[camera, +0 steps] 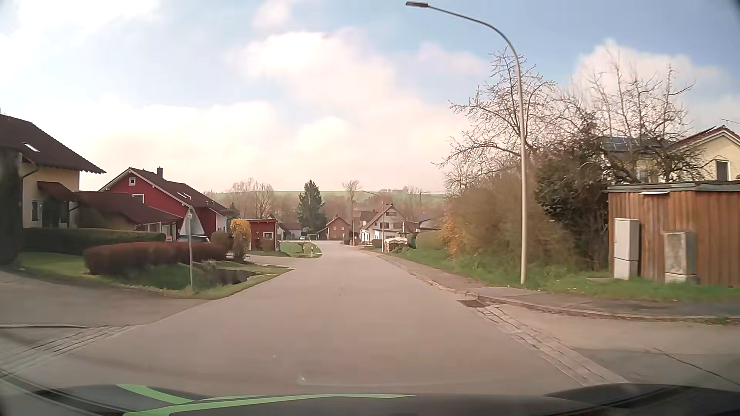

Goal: Follow the waypoints while adhering to traffic rules and regulations

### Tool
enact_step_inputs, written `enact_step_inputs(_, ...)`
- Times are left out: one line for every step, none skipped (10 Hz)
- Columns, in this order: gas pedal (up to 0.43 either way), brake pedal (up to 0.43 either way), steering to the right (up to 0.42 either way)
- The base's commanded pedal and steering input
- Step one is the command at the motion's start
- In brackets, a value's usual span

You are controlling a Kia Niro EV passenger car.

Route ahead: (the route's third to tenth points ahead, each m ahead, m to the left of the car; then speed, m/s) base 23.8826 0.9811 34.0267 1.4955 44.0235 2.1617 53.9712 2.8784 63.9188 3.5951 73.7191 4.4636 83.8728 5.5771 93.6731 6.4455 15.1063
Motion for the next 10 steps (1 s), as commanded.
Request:
enact_step_inputs(0.000,0.000,-0.004)
enact_step_inputs(0.000,0.000,-0.005)
enact_step_inputs(0.000,0.000,-0.005)
enact_step_inputs(0.000,0.000,-0.005)
enact_step_inputs(0.000,0.000,-0.005)
enact_step_inputs(0.000,0.000,-0.005)
enact_step_inputs(0.000,0.000,-0.005)
enact_step_inputs(0.000,0.000,-0.005)
enact_step_inputs(0.000,0.000,-0.005)
enact_step_inputs(0.000,0.000,-0.005)
